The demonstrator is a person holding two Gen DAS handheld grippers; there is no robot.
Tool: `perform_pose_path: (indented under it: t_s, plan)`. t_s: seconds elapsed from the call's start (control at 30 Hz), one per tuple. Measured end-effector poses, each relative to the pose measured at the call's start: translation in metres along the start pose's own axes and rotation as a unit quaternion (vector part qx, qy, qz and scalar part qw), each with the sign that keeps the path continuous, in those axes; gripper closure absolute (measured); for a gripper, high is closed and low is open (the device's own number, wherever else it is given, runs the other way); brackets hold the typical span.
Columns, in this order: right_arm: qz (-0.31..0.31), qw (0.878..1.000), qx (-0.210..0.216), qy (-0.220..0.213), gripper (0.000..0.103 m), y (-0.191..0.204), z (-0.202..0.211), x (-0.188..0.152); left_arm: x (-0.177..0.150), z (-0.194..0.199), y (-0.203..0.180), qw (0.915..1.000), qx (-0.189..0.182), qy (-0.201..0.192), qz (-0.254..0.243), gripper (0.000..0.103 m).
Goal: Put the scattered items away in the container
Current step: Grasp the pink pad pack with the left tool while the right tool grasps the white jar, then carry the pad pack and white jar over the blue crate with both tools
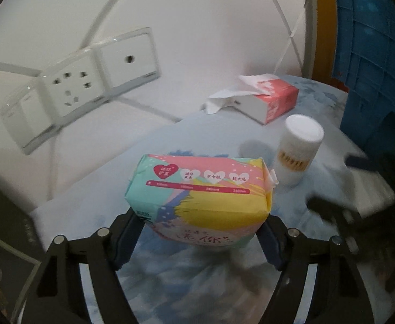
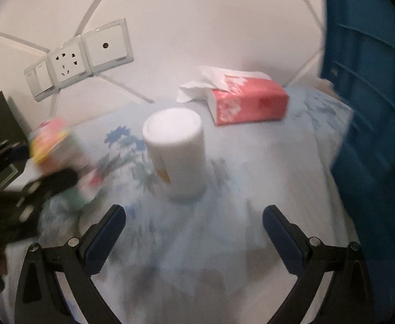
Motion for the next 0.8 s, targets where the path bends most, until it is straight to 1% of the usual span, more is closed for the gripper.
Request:
perform_pose_path:
  t_s: [0.1, 0.2, 0.23, 0.27, 0.3, 0.33, 0.47, 0.57, 0.8]
  plan:
    - [0.016, 1.0, -0.001, -0.006, 0.0, 0.013, -0.015, 0.015, -0.008, 0.006, 0.009, 1.0, 0.005, 0.0, 0.001, 0.027]
    - [0.015, 1.0, -0.003, -0.003, 0.001, 0.013, -0.03, 0.025, -0.018, 0.01, 0.011, 0.9999, 0.012, 0.005, -0.004, 0.027]
    - [0.011, 1.0, -0.001, 0.0, 0.009, 0.013, -0.034, 0.027, -0.022, 0.011, 0.013, 0.9999, 0.013, 0.007, -0.001, 0.027]
    - [0.009, 1.0, 0.001, 0.004, 0.029, 0.013, -0.037, 0.027, -0.025, 0.012, 0.014, 0.9999, 0.015, 0.008, 0.003, 0.027]
    - [0.01, 1.0, 0.001, 0.01, 0.043, 0.013, -0.04, 0.027, -0.028, 0.013, 0.016, 0.9998, 0.017, 0.009, 0.007, 0.027]
    - [0.015, 1.0, -0.001, 0.016, 0.057, 0.014, -0.043, 0.026, -0.03, 0.014, 0.015, 0.9999, 0.011, 0.008, 0.008, 0.027]
    - [0.019, 1.0, 0.003, 0.017, 0.057, 0.013, -0.039, 0.025, -0.042, 0.028, 0.017, 0.9996, 0.02, 0.004, 0.019, 0.027]
    - [0.03, 0.999, 0.008, 0.02, 0.058, 0.02, -0.031, 0.018, -0.048, 0.04, 0.021, 0.9992, 0.033, 0.007, 0.023, 0.027]
    - [0.04, 0.998, 0.026, 0.032, 0.058, 0.038, 0.013, -0.01, -0.071, 0.081, 0.029, 0.997, 0.056, 0.017, 0.05, 0.027]
Point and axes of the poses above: each gripper's, at about its wrist camera, not at the fingertips, and z roughly against the way its jaws point, y to its left, x to its top, the point moved 10 cm from there along -z, roughly the way its jaws point, and after that the axes turned 4 degrees about -x, right-handed, at the moved point
